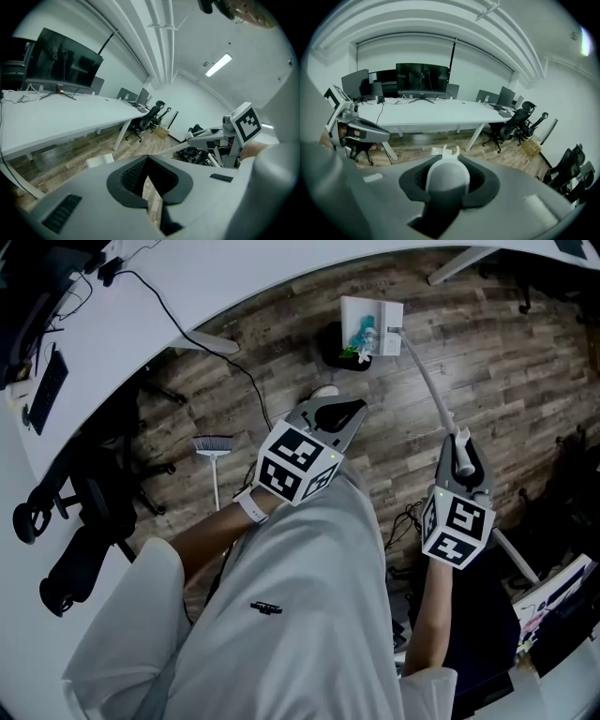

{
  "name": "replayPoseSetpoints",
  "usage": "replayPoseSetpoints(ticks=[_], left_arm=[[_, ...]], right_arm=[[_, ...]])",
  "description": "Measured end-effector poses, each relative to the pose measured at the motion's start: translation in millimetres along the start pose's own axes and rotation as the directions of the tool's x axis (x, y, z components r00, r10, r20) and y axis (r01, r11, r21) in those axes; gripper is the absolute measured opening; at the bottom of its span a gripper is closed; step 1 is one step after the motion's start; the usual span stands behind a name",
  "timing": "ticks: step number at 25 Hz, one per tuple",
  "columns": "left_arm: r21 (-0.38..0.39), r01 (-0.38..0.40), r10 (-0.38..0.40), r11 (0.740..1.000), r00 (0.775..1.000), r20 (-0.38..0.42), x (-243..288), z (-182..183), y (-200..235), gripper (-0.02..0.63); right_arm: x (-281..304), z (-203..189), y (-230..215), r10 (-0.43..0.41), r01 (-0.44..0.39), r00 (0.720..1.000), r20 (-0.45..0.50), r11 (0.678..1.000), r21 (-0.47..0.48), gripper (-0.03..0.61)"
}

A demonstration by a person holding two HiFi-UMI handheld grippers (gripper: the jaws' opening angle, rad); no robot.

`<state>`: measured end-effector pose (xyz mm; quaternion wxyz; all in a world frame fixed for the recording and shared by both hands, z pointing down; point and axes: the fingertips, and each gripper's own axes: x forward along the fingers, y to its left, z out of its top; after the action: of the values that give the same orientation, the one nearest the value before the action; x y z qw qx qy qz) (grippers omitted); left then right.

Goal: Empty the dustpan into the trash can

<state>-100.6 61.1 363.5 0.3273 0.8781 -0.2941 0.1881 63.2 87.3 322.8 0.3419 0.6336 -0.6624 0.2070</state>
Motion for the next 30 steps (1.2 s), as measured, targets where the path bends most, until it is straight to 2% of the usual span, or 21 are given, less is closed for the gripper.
replayPoseSetpoints(ticks=[3,4,5,6,7,8,9,10,11,12,16,20,22,23,25,26,27,30], left_arm=[[-0.010,0.055,-0.056,0.998,0.997,-0.055,22,-8,-10,0.006],[-0.037,0.087,-0.090,0.995,0.993,-0.071,33,-11,-14,0.006],[-0.106,0.134,-0.143,0.985,0.986,-0.081,45,-15,-19,0.008],[-0.229,0.196,-0.218,0.954,0.973,-0.073,58,-18,-23,0.008],[-0.393,0.266,-0.305,0.880,0.951,-0.039,70,-20,-28,0.008],[-0.563,0.333,-0.386,0.757,0.922,0.026,80,-18,-32,0.016],[-0.696,0.388,-0.443,0.604,0.890,0.111,90,-14,-35,0.068],[-0.777,0.426,-0.469,0.464,0.862,0.192,97,-7,-37,0.121],[-0.817,0.447,-0.474,0.364,0.844,0.251,104,-2,-38,0.157],[-0.836,0.457,-0.471,0.304,0.835,0.285,110,2,-38,0.166],[-0.874,0.461,-0.474,0.156,0.811,0.343,129,7,-48,0.176],[-0.896,0.442,-0.476,-0.040,0.780,0.406,143,9,-60,0.186],[-0.900,0.420,-0.477,-0.113,0.772,0.421,146,9,-64,0.190],[-0.903,0.407,-0.479,-0.139,0.771,0.421,146,8,-65,0.189],[-0.909,0.380,-0.482,-0.169,0.773,0.413,147,6,-67,0.185],[-0.913,0.364,-0.482,-0.182,0.777,0.406,147,6,-68,0.154],[-0.916,0.350,-0.480,-0.196,0.780,0.401,147,6,-69,0.149],[-0.912,0.332,-0.483,-0.242,0.773,0.410,145,8,-72,0.137]], right_arm=[[-2,5,3,0.000,0.000,1.000,0.004,1.000,0.006,0.115],[-3,7,3,-0.002,0.002,1.000,0.006,1.000,0.009,0.115],[-4,8,3,-0.005,0.005,1.000,0.008,1.000,0.013,0.115],[-4,10,2,-0.008,0.008,1.000,0.010,1.000,0.019,0.115],[-5,11,3,-0.011,0.011,1.000,0.011,1.000,0.024,0.115],[-6,13,3,-0.014,0.013,1.000,0.013,1.000,0.027,0.115],[-7,15,4,-0.016,0.016,1.000,0.014,0.999,0.029,0.115],[-7,17,5,-0.019,0.018,1.000,0.016,0.999,0.030,0.115],[-8,20,6,-0.021,0.021,1.000,0.018,0.999,0.029,0.115],[-8,22,7,-0.023,0.023,1.000,0.019,0.999,0.029,0.115],[-10,25,10,-0.027,0.026,0.999,0.022,0.999,0.034,0.115],[-12,25,11,-0.033,0.033,0.999,0.019,0.999,0.031,0.115],[-12,26,13,-0.037,0.037,0.999,0.015,0.999,0.028,0.115],[-12,27,15,-0.038,0.038,0.999,0.014,0.999,0.026,0.115],[-10,29,21,-0.038,0.037,0.999,0.014,0.999,0.019,0.115],[-9,29,23,-0.038,0.038,0.999,0.014,0.999,0.013,0.115],[-9,30,24,-0.039,0.039,0.999,0.014,0.999,0.007,0.115],[-11,31,26,-0.043,0.043,0.999,0.022,0.999,-0.028,0.115]])
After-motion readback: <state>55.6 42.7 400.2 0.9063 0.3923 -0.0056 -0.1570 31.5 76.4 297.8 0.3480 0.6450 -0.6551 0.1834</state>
